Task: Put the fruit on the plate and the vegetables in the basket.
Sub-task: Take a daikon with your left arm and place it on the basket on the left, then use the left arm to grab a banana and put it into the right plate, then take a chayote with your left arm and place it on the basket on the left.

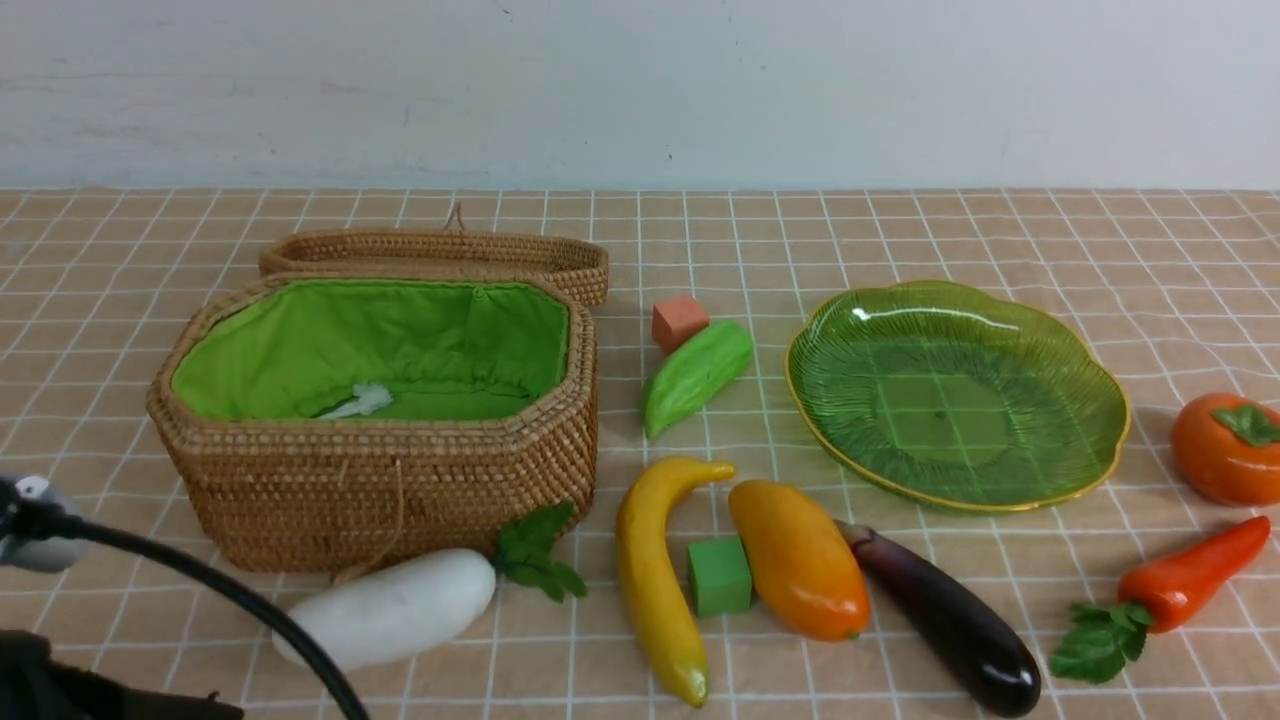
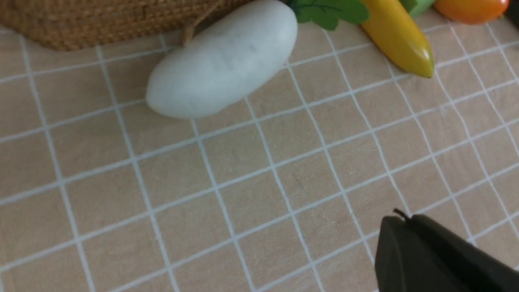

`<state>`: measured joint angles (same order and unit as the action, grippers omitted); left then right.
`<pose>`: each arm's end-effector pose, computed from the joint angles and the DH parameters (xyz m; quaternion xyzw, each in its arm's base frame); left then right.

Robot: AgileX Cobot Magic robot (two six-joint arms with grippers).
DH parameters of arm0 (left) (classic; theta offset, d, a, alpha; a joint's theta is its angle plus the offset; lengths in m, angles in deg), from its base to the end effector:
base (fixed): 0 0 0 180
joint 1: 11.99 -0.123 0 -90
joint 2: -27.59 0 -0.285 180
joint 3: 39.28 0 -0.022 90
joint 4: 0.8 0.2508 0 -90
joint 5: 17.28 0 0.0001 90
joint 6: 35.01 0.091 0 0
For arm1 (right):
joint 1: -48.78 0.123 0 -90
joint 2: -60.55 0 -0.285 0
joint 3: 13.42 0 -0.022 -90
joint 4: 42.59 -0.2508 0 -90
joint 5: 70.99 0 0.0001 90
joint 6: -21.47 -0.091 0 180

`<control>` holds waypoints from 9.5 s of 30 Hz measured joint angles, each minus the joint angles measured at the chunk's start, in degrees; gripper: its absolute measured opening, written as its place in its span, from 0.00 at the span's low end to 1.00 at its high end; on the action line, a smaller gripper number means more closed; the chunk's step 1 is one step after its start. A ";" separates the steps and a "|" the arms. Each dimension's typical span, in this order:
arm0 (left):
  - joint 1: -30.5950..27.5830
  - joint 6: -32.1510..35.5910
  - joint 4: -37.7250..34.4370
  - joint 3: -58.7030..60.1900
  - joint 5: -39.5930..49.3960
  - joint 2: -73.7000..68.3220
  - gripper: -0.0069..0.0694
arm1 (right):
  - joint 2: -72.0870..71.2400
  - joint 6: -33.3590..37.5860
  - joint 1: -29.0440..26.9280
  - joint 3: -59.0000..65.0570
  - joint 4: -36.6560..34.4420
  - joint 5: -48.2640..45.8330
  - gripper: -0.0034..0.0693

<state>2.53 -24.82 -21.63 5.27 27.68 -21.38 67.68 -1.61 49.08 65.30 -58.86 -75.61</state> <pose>0.1154 -0.0535 0.2806 0.1242 0.9143 -0.1778 0.3421 0.0567 0.0024 0.1979 0.2291 0.6708 0.2464 0.6609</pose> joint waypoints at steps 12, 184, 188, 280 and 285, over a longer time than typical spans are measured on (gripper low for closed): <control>6.19 8.87 4.79 -8.20 3.90 -17.24 0.07 | 11.39 17.89 13.81 -33.44 -4.00 -44.39 0.31; 36.46 -73.18 55.69 -56.93 8.31 -67.13 0.48 | 21.18 26.12 21.07 -61.20 5.90 -68.01 0.37; 39.22 -54.17 48.51 -64.28 4.49 -66.88 0.48 | 21.18 24.19 21.07 -61.20 12.99 -68.01 0.37; 22.54 -19.46 42.40 -101.50 19.49 -98.55 0.65 | 21.14 18.23 21.14 -61.20 8.16 -68.06 0.37; 24.44 -14.59 34.91 -100.44 25.47 -89.06 0.65 | 21.14 18.29 21.14 -61.20 8.16 -68.06 0.37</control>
<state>26.98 -39.41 13.28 -95.17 53.15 -110.44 88.82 16.68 70.23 4.09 -50.71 -143.68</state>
